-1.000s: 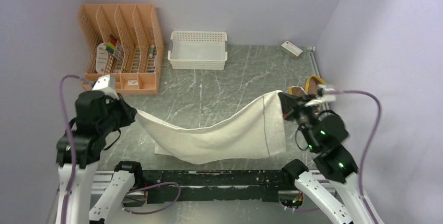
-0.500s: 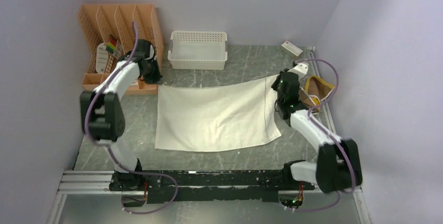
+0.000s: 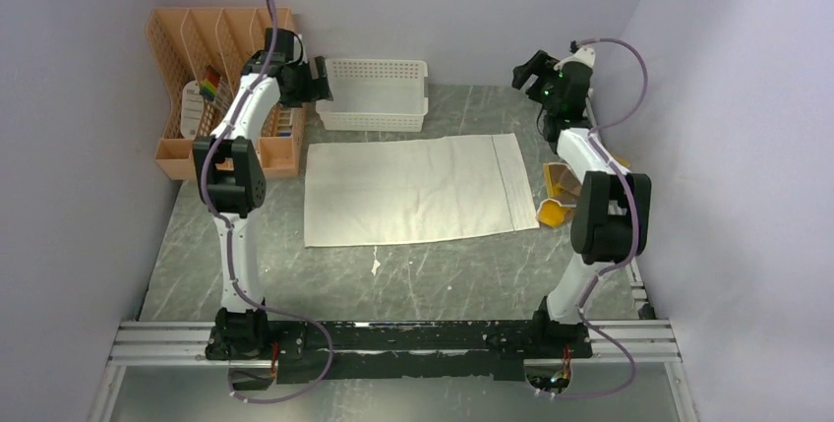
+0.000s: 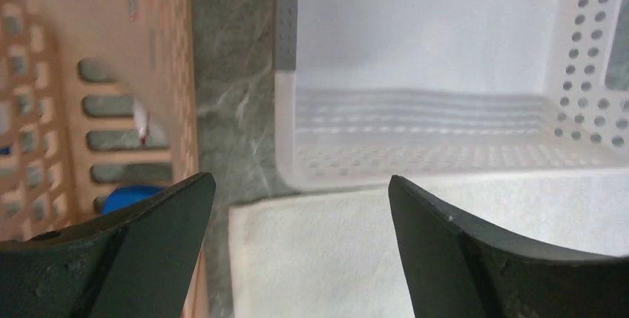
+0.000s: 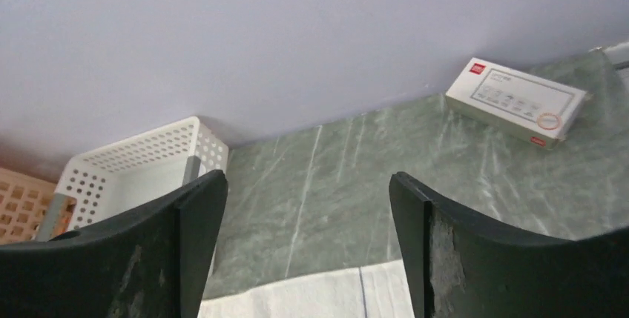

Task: Roll the towels
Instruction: Flatten out the towel at the center of the board.

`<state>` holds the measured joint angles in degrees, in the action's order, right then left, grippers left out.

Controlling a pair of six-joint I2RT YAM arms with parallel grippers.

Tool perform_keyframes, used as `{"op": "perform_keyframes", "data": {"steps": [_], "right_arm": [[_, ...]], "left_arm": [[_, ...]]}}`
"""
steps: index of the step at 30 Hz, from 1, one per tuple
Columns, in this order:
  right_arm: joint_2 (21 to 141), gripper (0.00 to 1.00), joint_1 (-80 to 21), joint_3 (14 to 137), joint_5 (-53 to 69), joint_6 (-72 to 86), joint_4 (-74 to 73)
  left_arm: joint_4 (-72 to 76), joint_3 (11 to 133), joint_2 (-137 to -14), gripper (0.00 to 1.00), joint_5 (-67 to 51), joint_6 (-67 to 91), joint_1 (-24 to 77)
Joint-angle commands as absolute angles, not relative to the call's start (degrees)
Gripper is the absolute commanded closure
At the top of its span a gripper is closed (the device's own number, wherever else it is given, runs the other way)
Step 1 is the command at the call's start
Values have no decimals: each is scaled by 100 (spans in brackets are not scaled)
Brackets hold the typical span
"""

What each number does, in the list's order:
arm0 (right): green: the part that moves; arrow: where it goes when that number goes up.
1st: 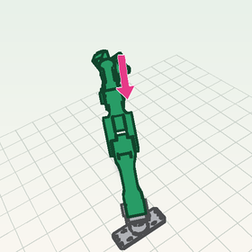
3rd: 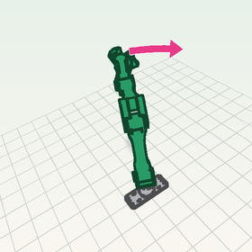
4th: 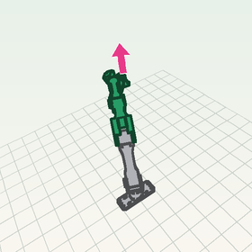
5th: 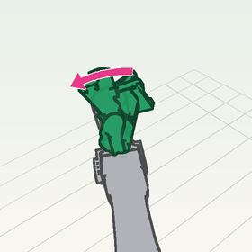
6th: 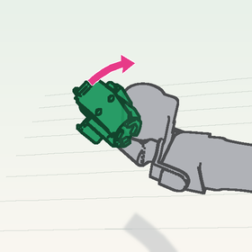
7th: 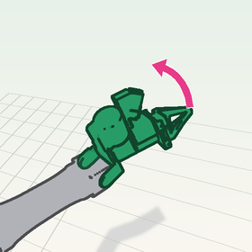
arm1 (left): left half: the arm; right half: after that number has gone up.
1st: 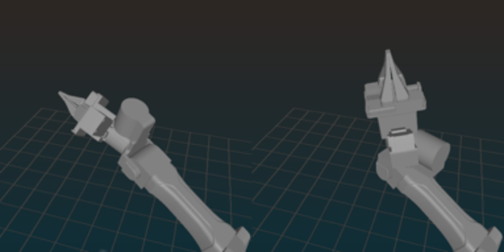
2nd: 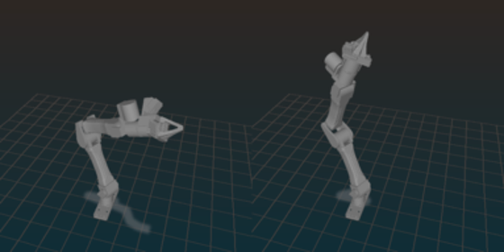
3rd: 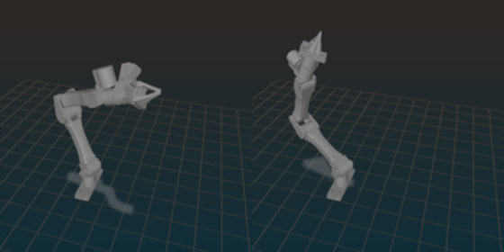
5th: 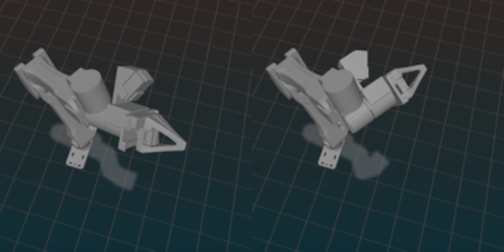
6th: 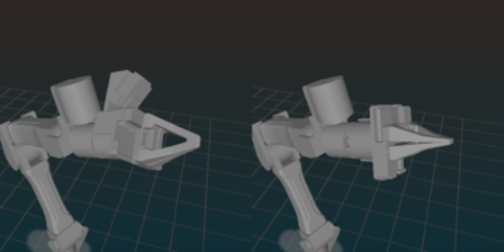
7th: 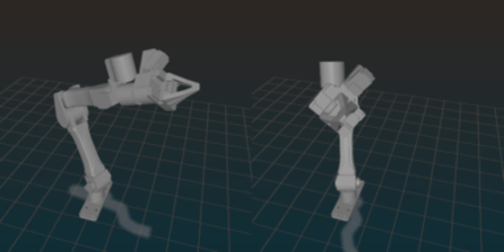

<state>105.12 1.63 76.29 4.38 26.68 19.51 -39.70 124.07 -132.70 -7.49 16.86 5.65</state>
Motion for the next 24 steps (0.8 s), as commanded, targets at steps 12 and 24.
{"op": "perform_keyframes", "data": {"steps": [12,24], "right_arm": [[7485,15,-974,3645,399,3524,2006],[7496,17,-425,2251,1203,4213,2458]], "left_arm": [[-1510,5657,-8569,2,-1241,2963,2072],[-1024,4879,-8706,2,-681,3850,2254]]}}
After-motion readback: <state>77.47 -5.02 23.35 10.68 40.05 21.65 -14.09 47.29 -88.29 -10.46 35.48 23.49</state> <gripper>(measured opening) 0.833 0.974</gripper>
